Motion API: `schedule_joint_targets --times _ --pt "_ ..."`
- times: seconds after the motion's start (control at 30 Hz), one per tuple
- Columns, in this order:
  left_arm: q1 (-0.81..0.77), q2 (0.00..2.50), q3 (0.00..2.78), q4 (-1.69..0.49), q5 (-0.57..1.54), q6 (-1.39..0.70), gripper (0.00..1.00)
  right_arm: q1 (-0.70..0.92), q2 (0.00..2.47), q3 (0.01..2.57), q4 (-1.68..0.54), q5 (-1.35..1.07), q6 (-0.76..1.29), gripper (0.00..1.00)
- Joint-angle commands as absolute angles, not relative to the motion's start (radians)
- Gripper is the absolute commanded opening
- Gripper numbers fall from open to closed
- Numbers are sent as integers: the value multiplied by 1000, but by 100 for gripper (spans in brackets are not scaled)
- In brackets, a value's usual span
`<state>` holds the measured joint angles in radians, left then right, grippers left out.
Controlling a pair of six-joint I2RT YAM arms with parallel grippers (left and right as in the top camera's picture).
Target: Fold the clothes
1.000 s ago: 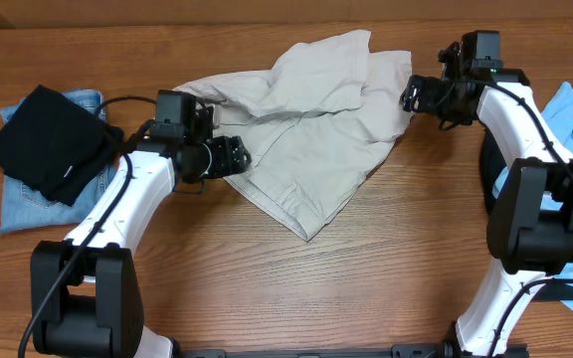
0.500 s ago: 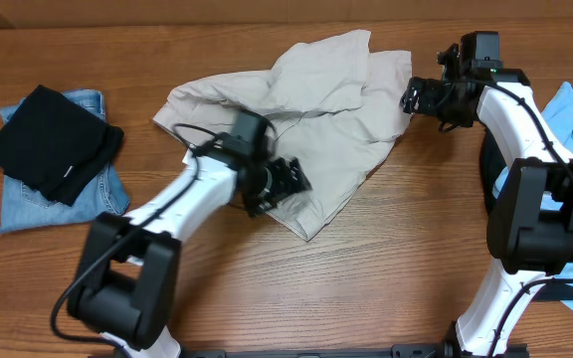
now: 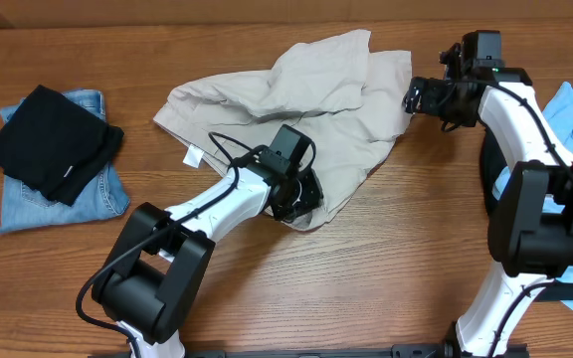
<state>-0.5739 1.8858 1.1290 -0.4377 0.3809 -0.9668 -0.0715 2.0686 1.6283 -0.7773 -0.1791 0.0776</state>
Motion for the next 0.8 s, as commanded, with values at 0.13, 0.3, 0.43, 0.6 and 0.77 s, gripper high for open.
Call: schedule_joint_targets --times 0.13,0.3,0.43,0.6,0.77 --pt "-466 1864 1129 -664 384 -865 4 -76 2014 1630 -804 -157 78 100" --pt "-220 1754 1129 -921 301 -679 4 -76 2014 1630 -846 -159 77 100" --pt "8 1682 1129 -929 253 -575 4 -76 2014 1630 -903 -198 67 100" --pt "156 1678 1129 -911 301 -528 4 -70 2014 1629 -1023 -363 -36 100" --pt "162 1678 1129 -909 279 -515 4 -52 2014 1629 -1120 -412 -98 100"
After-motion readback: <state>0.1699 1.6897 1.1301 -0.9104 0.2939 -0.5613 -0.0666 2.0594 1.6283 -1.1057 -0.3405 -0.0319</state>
